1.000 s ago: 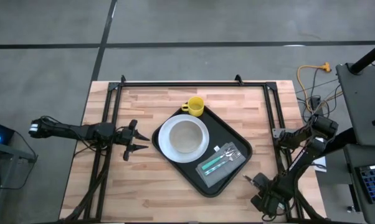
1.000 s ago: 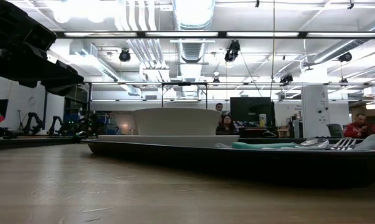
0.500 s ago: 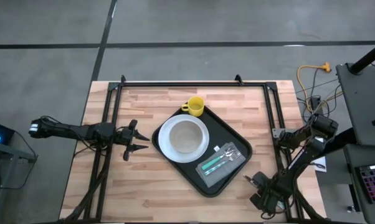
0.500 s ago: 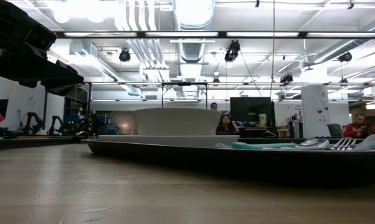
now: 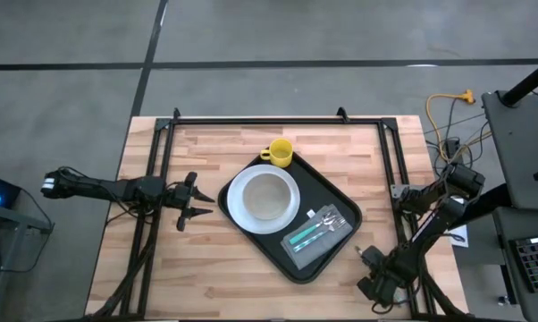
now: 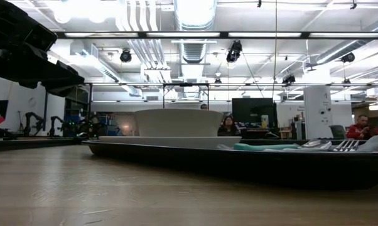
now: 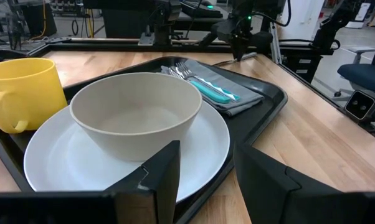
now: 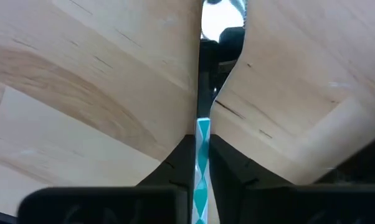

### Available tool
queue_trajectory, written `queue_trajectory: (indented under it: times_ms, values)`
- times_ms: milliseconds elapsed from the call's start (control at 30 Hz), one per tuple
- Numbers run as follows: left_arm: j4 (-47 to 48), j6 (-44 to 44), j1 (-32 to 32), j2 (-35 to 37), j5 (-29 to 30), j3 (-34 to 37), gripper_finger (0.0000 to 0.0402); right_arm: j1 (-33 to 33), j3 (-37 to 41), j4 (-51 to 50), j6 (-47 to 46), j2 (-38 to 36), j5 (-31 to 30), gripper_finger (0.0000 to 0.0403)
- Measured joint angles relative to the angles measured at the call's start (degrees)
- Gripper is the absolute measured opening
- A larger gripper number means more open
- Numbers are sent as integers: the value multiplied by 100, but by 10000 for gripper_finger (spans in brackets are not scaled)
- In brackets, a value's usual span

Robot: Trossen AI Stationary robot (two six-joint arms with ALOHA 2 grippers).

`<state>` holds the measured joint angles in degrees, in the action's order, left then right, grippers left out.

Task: Set up tray
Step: Put the white and blue knife to the right of the white and blue fork on the gray napkin on the black tray

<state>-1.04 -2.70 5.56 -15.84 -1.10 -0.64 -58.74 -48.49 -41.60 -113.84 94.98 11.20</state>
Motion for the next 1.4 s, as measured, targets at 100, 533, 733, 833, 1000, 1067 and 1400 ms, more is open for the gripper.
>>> queue_trajectory:
  times_ms: [100, 533, 733, 833, 1000, 1067, 1400]
  values:
    - [-2, 0, 0, 0, 0, 0, 136, 58, 2, 0, 13, 0, 4, 16]
    - [0, 0, -1, 0, 0, 0, 136, 506, 33, 37, 1, -329, 76, 14]
    - [-2, 0, 0, 0, 0, 0, 136, 629, 25, 222, -884, -658, 78, 14]
    - [-2, 0, -1, 0, 0, 0, 136, 622, 21, 398, -1779, -848, -8, 14]
    - [0, 0, -2, 0, 0, 0, 136, 627, 13, 516, -3383, -1087, -507, 13]
    - [0, 0, -1, 0, 0, 0, 136, 625, 13, 537, -3676, -1151, -859, 13]
    - [-1, 0, -1, 0, 0, 0, 136, 895, -2, 1225, -4548, -1226, -1442, 13]
